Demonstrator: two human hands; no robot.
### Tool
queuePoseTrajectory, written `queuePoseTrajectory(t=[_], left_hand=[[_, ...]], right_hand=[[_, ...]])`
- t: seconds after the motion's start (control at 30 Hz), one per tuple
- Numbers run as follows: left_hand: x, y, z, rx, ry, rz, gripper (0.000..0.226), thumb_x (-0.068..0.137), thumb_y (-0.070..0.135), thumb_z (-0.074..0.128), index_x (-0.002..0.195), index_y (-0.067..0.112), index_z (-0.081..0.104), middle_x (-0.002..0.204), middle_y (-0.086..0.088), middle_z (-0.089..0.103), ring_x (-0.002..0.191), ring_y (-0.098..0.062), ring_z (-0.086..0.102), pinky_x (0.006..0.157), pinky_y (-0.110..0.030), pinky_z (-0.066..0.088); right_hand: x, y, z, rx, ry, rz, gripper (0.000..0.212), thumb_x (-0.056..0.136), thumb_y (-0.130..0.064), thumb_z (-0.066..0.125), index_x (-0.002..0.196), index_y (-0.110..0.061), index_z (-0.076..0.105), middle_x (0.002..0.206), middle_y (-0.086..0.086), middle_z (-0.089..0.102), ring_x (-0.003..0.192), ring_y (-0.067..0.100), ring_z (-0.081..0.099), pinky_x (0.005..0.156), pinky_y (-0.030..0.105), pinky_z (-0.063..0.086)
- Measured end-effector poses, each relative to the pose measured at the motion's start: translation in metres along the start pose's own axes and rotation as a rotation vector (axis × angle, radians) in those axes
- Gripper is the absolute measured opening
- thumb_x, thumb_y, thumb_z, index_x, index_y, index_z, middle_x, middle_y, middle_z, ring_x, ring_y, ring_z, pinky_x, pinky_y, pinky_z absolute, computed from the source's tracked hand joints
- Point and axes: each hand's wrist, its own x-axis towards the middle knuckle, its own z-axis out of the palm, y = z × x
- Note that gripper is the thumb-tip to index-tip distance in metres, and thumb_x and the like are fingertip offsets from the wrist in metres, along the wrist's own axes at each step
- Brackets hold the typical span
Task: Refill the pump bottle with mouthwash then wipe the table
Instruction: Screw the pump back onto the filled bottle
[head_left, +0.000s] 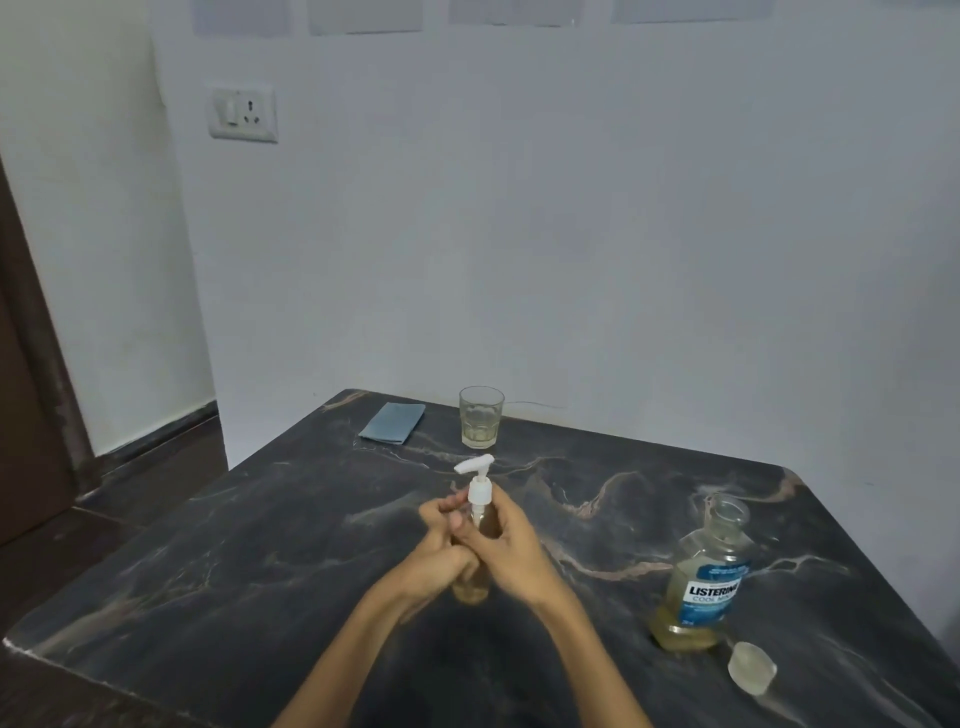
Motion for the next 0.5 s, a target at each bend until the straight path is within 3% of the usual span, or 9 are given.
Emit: queuePoseTrajectory(t=[0.1, 0.17, 0.23, 0.3, 0.37, 0.4, 0.5], left_hand=[[0.023, -0.001, -0.015, 0.145, -0.024, -0.033, 0.067, 0.082, -0.007, 0.053, 0.125, 0.017, 0.007, 0.106, -0.001, 0.053, 0.092, -0.009, 0.056, 0.065, -0.015, 0.048], [0.044, -0.001, -0.031, 0.159, 0.144, -0.061, 0.062, 0.087, -0.001, 0.058, 0.128, 0.016, 0.016, 0.112, -0.002, 0.052, 0.098, -0.013, 0.055, 0.075, -0.020, 0.047], [0.068, 0.000, -0.046, 0.160, 0.348, -0.050, 0.051, 0.086, 0.001, 0.058, 0.126, 0.015, 0.031, 0.119, -0.006, 0.053, 0.092, -0.013, 0.055, 0.069, -0.022, 0.046], [0.096, 0.002, -0.056, 0.200, 0.447, -0.019, 0.046, 0.087, 0.002, 0.057, 0.127, 0.013, 0.036, 0.124, -0.010, 0.052, 0.090, -0.012, 0.054, 0.063, -0.018, 0.043], [0.124, 0.004, -0.062, 0.215, 0.464, 0.004, 0.055, 0.086, 0.006, 0.062, 0.133, 0.013, 0.034, 0.130, -0.012, 0.047, 0.105, -0.019, 0.052, 0.072, -0.021, 0.046], [0.138, 0.004, -0.063, 0.223, 0.462, 0.003, 0.063, 0.083, 0.008, 0.067, 0.135, 0.013, 0.031, 0.133, -0.013, 0.045, 0.112, -0.023, 0.050, 0.080, -0.025, 0.047], [0.176, 0.003, -0.063, 0.240, 0.447, -0.048, 0.087, 0.074, 0.010, 0.078, 0.142, 0.011, 0.024, 0.144, -0.017, 0.037, 0.129, -0.031, 0.042, 0.102, -0.039, 0.042]], right_hand=[[0.000, 0.012, 0.001, 0.023, 0.080, 0.016, 0.026, 0.085, -0.024, 0.067, 0.107, -0.020, 0.054, 0.088, -0.017, 0.068, 0.080, -0.001, 0.062, 0.070, 0.016, 0.049], [0.003, 0.022, 0.000, 0.048, 0.121, 0.043, 0.026, 0.087, -0.018, 0.065, 0.110, -0.020, 0.052, 0.086, -0.017, 0.066, 0.076, -0.005, 0.060, 0.067, 0.011, 0.047], [0.005, 0.028, -0.002, 0.068, 0.152, 0.038, 0.025, 0.090, -0.009, 0.061, 0.109, -0.021, 0.051, 0.089, -0.016, 0.064, 0.081, -0.010, 0.059, 0.077, 0.011, 0.048], [0.007, 0.031, -0.005, 0.090, 0.148, 0.042, 0.024, 0.092, -0.010, 0.059, 0.110, -0.024, 0.050, 0.088, -0.016, 0.065, 0.083, -0.006, 0.061, 0.088, 0.021, 0.050], [0.008, 0.030, -0.007, 0.108, 0.139, 0.036, 0.023, 0.093, -0.015, 0.056, 0.112, -0.025, 0.047, 0.091, -0.015, 0.066, 0.090, 0.011, 0.063, 0.085, 0.021, 0.051], [0.009, 0.032, -0.008, 0.117, 0.140, 0.042, 0.024, 0.094, -0.016, 0.055, 0.114, -0.026, 0.046, 0.092, -0.019, 0.066, 0.094, 0.012, 0.061, 0.078, 0.013, 0.051], [0.013, 0.039, -0.009, 0.106, 0.175, 0.040, 0.031, 0.095, -0.014, 0.054, 0.120, -0.029, 0.043, 0.115, -0.021, 0.059, 0.103, -0.009, 0.056, 0.078, 0.001, 0.039]])
